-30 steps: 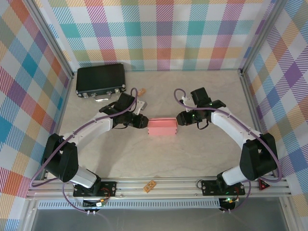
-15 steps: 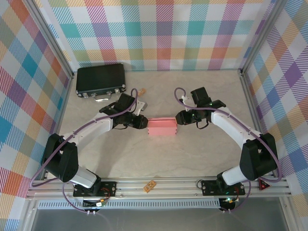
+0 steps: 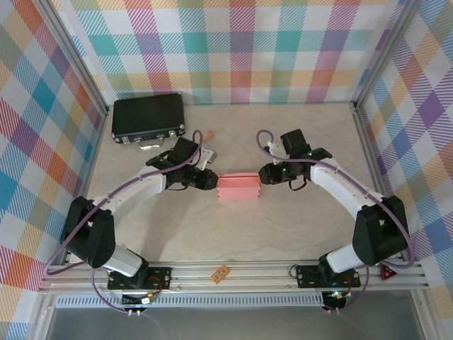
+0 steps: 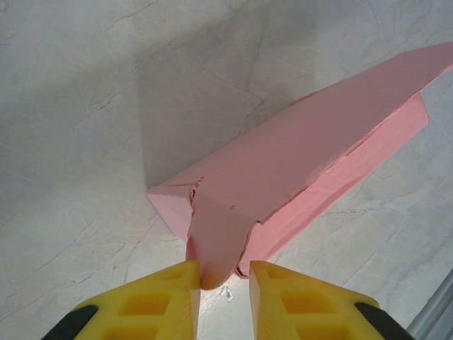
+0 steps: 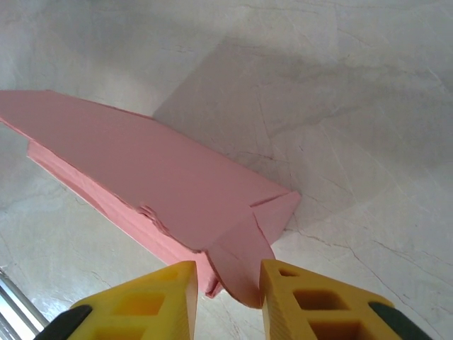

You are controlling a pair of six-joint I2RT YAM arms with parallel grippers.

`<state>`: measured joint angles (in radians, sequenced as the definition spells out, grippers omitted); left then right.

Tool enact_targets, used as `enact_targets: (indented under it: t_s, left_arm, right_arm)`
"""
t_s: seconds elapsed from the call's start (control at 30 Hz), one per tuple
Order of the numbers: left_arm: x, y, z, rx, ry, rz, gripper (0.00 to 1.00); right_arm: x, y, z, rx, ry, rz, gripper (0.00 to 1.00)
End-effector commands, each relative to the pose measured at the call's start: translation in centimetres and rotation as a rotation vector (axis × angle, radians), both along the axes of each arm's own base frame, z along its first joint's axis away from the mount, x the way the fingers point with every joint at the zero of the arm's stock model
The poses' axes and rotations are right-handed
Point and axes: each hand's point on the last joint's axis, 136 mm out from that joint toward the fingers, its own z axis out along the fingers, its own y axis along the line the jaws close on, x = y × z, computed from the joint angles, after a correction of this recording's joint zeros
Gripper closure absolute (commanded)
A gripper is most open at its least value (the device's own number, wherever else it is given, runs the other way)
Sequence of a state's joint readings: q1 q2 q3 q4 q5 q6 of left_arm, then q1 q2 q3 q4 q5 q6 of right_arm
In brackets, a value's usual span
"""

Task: Fold the paper box

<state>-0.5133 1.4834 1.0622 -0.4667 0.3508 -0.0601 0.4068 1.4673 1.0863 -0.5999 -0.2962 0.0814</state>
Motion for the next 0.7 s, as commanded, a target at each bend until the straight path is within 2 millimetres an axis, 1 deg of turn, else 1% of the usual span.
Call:
enact_targets:
  t_s: [0.0,0.17,0.47,0.67]
  left_arm:
    - [-0.1,0.1,0.7,-0.024,-0.012,0.003,0.75]
    - [-0.2,0.0,0.8,-0.029,-0.01,-0.001,0.75]
    - [-0.4,-0.4,1.0,-0.053,0.0,-0.013,0.76]
    - [-0.6,-0.5,1.0,-0.062,0.009,-0.02,0.77]
  right_arm:
    - [-0.6,-0.4,-0.2,-0.007,0.003,0.004,0.69]
    - [-0.9,-0.2,-0.3,0.007,0.014,0.014,0.7]
    - [-1.0,0.5,0.7,0.06,0.009,0.023,0.77]
    - [-1.2,0.9,1.0,0.083,0.016,0.031,0.78]
